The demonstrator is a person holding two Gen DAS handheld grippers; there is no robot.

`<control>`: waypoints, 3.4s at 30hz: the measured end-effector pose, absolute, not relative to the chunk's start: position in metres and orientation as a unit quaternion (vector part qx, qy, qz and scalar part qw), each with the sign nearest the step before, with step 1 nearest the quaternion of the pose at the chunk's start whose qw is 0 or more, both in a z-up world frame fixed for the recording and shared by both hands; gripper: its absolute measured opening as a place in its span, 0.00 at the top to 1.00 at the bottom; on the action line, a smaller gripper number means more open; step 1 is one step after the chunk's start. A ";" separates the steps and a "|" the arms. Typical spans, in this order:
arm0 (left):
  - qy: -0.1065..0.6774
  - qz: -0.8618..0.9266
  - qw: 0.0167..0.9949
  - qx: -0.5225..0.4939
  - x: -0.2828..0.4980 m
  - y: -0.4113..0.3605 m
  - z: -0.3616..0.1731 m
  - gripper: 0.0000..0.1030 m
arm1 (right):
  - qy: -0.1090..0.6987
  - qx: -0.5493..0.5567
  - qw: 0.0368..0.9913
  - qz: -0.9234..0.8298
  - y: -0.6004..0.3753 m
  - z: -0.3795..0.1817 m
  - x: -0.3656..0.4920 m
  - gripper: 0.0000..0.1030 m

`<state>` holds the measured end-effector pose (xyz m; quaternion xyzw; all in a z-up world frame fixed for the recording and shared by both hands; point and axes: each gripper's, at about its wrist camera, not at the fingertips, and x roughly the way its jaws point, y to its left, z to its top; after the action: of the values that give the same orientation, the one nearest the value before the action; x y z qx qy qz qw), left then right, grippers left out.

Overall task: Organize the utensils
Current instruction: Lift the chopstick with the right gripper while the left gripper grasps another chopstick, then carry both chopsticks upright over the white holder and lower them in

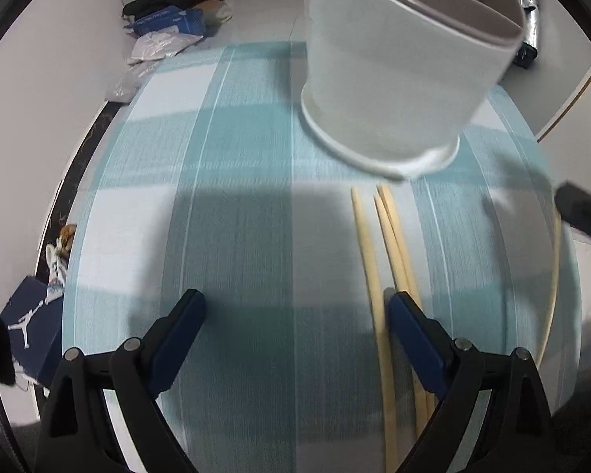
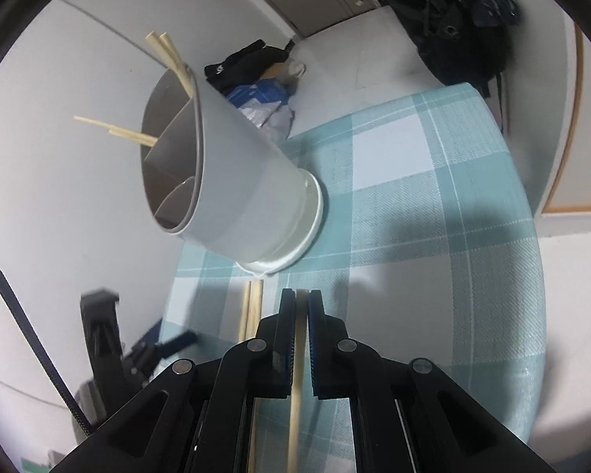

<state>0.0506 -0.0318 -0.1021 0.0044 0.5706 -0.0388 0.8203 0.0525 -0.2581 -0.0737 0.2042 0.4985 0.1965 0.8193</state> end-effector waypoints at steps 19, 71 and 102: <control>0.518 -0.028 0.852 -0.063 0.057 -0.032 -0.079 0.98 | 0.457 0.197 0.839 0.222 -0.255 -0.045 0.046 0.95; 0.347 -0.133 0.929 0.008 -0.035 -0.035 0.046 0.99 | 0.334 0.082 0.923 0.172 -0.232 0.012 -0.007 1.00; 0.334 -0.137 0.928 -0.095 -0.021 0.030 0.030 0.99 | 0.522 -0.062 0.845 0.100 -0.177 -0.115 0.033 0.95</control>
<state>-0.0211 0.0295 0.0298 -0.0948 0.3338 -0.1369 0.9278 0.0327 -0.1773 -0.1147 -0.0620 0.5222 0.0997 0.8447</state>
